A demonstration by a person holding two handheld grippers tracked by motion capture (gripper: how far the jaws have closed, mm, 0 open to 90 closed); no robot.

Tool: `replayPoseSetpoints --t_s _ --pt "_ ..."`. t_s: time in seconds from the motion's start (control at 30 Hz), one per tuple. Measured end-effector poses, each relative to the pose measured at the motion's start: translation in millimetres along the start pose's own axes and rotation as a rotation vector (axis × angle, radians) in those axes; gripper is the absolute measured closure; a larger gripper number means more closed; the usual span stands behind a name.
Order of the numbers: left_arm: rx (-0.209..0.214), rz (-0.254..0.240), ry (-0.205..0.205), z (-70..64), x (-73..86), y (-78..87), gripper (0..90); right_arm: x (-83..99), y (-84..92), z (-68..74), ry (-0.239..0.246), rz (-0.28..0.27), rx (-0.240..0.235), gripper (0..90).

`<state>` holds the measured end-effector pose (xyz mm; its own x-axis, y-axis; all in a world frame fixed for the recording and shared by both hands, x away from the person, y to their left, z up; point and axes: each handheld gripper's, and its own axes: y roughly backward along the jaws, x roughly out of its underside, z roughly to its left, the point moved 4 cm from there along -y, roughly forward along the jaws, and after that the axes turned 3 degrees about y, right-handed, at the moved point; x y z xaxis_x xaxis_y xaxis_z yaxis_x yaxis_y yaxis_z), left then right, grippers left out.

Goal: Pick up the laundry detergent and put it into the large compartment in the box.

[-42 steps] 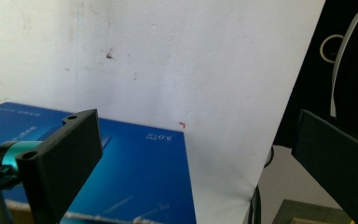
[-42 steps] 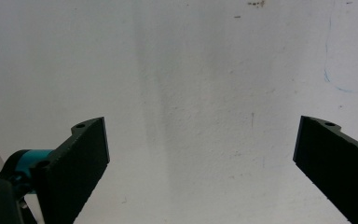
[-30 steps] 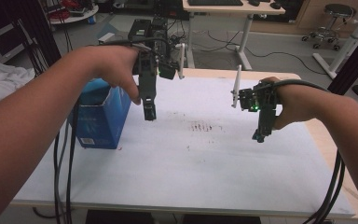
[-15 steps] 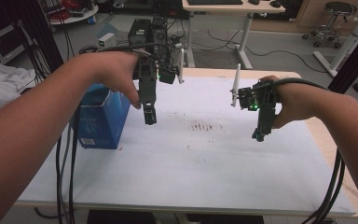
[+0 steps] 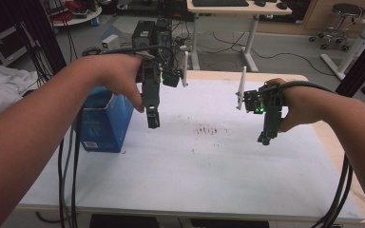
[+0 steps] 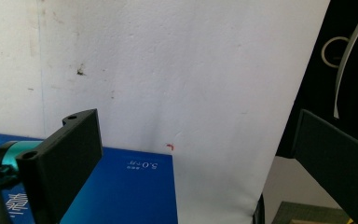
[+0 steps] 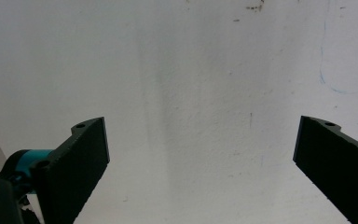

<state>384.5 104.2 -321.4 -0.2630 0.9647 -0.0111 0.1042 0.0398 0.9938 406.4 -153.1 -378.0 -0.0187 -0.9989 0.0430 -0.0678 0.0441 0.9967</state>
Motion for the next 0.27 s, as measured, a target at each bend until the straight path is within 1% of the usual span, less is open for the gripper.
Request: replayPoseSetpoints --t_s 0.1,0.27 --pt "-0.003 0.006 -0.007 0.0 0.4 0.7 1.7 -0.8 0.6 -0.1 -0.003 -0.007 0.003 2.4" --pt "-0.003 0.001 -0.002 -0.5 1.4 1.3 1.7 -2.4 0.7 0.4 0.007 -0.006 0.002 2.4"
